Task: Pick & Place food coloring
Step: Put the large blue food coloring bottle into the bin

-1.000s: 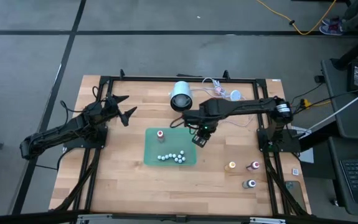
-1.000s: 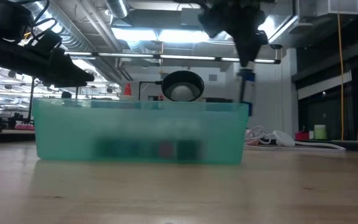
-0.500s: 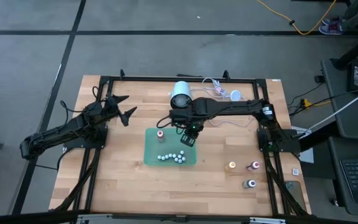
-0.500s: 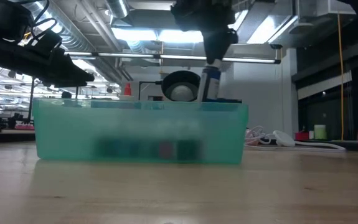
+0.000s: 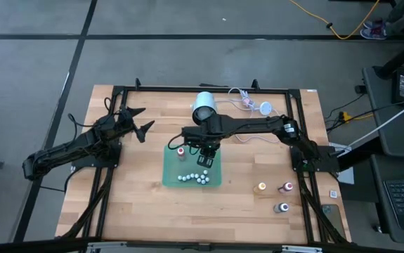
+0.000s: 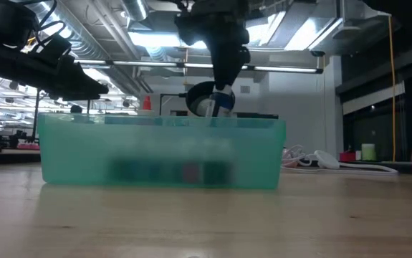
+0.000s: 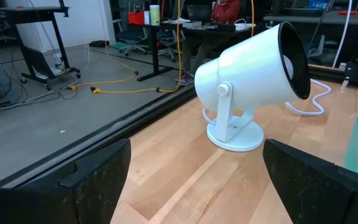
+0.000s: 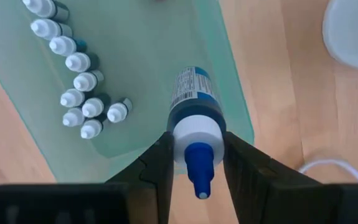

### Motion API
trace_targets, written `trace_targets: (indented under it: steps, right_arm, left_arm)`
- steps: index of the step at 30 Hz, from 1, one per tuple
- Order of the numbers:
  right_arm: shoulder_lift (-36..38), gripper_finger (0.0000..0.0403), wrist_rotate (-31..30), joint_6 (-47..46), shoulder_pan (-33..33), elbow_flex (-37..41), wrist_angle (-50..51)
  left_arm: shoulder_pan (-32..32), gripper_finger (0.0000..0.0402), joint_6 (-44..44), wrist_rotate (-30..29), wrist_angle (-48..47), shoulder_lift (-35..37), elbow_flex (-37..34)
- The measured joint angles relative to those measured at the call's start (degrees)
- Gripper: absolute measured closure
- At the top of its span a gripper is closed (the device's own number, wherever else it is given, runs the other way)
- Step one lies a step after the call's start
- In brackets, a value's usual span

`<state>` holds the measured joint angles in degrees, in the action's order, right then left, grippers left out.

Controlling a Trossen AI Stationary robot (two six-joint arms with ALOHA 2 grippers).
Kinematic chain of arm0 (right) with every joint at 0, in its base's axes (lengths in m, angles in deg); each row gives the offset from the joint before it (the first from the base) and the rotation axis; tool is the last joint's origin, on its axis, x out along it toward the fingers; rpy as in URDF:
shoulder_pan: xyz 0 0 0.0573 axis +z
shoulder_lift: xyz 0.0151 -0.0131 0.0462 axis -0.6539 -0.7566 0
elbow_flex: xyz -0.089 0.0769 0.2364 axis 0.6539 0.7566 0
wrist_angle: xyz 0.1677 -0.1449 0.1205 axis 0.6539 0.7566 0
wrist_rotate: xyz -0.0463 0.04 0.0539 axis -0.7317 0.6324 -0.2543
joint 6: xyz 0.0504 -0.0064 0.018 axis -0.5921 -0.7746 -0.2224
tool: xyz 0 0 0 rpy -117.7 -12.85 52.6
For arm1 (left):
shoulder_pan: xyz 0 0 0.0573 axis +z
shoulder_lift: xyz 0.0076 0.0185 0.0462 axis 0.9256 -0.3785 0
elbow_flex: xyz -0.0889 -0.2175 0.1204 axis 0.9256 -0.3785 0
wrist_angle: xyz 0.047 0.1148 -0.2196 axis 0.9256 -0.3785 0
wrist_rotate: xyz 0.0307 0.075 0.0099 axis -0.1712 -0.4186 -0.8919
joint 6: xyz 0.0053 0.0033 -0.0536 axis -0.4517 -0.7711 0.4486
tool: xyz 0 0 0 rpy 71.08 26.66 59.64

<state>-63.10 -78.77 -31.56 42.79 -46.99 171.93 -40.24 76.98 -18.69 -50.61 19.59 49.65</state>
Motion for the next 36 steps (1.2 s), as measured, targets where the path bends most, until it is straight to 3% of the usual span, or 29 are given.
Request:
trace_targets:
  steps: [36]
  right_arm:
    - [-5.5, 0.0282, 0.1, 14.1, 0.0, 0.1, -12.2]
  left_arm:
    - [0.0, 0.0041, 0.0, 0.0, 0.0, 0.0, 0.0]
